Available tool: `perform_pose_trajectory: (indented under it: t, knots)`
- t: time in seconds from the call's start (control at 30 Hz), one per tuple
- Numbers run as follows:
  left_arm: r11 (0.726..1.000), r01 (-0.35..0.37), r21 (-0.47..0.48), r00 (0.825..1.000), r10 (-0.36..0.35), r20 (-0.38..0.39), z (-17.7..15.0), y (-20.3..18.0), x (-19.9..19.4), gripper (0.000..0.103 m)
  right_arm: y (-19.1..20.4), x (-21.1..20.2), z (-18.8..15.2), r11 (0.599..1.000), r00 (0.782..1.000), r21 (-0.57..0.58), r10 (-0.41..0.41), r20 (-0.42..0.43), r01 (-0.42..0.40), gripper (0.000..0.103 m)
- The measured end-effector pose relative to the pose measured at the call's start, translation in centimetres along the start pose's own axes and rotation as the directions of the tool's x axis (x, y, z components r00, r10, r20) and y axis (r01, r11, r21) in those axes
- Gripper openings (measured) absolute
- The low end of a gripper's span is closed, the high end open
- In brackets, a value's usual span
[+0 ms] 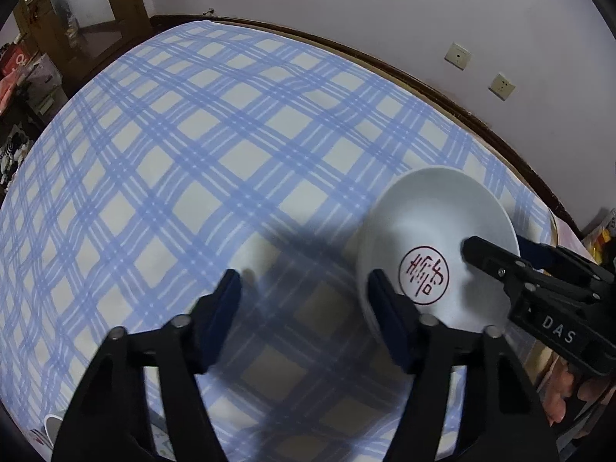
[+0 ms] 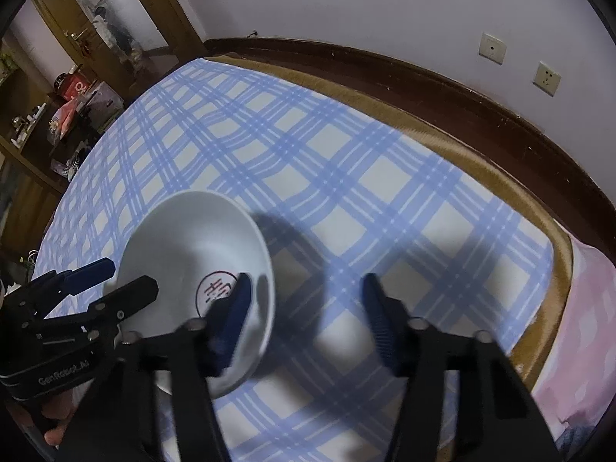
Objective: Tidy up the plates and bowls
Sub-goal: 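Close the right tool on the small bowl's rim while the left tool grips the opposite rim, then lift the small bowl with both tools and carry it to the nested bowls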
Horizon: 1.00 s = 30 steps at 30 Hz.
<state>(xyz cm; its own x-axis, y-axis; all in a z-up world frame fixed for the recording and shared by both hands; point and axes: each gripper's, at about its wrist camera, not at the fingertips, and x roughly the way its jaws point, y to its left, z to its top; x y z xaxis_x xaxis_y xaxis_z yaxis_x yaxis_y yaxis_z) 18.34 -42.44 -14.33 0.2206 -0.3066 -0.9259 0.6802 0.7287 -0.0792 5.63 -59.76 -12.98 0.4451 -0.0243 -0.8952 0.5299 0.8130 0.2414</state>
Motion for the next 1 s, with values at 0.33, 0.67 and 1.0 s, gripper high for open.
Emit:
perform_pose_trajectory:
  t: [0.33, 0.67, 1.0]
  knots:
    - [0.994, 0.090, -0.062, 0.996, -0.091, -0.011, 0.0, -0.8, 0.3, 0.014, 1.5, -0.1, -0.1, 0.998, 0.998, -0.022, 0.059, 0.021, -0.059, 0.009]
    - [0.995, 0.073, -0.075, 0.997, -0.074, -0.008, -0.6, -1.0, -1.1, 0.008, 2.0, -0.9, -0.2, 0.999, 0.998, 0.013, 0.053, 0.034, -0.053, 0.007]
    - [0.990, 0.055, -0.131, 0.997, -0.046, 0.068, -1.6, 0.9, -5.8, 0.007, 4.9, -4.3, -0.3, 0.995, 0.992, -0.036, 0.100, 0.080, -0.098, 0.007]
